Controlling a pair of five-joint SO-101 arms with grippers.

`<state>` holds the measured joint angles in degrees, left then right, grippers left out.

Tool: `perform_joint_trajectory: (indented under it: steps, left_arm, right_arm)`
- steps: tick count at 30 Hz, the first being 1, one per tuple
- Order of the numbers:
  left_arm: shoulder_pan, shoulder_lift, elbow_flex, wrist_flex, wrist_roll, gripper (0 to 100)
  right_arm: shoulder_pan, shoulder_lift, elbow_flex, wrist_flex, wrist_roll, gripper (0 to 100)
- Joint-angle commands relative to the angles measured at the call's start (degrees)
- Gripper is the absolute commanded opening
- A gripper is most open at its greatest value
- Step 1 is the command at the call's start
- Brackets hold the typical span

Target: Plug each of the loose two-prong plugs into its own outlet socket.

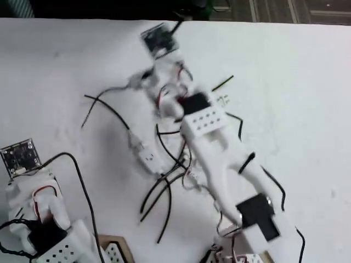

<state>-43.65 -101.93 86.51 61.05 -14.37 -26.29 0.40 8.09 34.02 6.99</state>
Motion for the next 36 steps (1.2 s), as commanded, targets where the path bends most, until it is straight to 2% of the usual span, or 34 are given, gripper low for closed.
perform_joint_trajectory:
  steps: [1,6,11,15,17,27,31,36]
  left_arm:
    - [-0.3,-0.6,-0.2,-0.2,-0.4,2]
    - [-0.3,-0.6,-0.1,-0.2,-0.4,2]
    - [-0.3,-0.6,-0.1,-0.2,-0.4,2]
    - [-0.3,-0.6,-0.1,-0.2,-0.4,2]
    - [-0.3,-0.6,-0.1,-0.2,-0.4,2]
    - [-0.2,-0.6,-0.1,-0.2,-0.4,2]
    - [0.1,-0.6,-0.2,-0.2,-0.4,2]
    - [5.3,-0.6,-0.2,-0.1,-0.4,2]
  right_arm:
    - [6.0,5.1,-7.6,-3.9,-0.7,1.8]
    - [12.5,18.9,-16.9,-6.6,-0.6,2.1]
    - [15.3,27.8,-25.8,-2.9,-0.6,4.0]
    - [14.6,29.2,-31.8,8.3,-0.6,17.8]
    - [13.7,29.2,-35.4,14.0,-0.6,21.1]
    - [8.7,23.0,-47.7,47.2,-0.2,21.2]
    - [7.3,18.0,-47.6,56.8,-0.1,21.2]
    - [6.4,12.6,-46.5,64.4,-0.1,21.1]
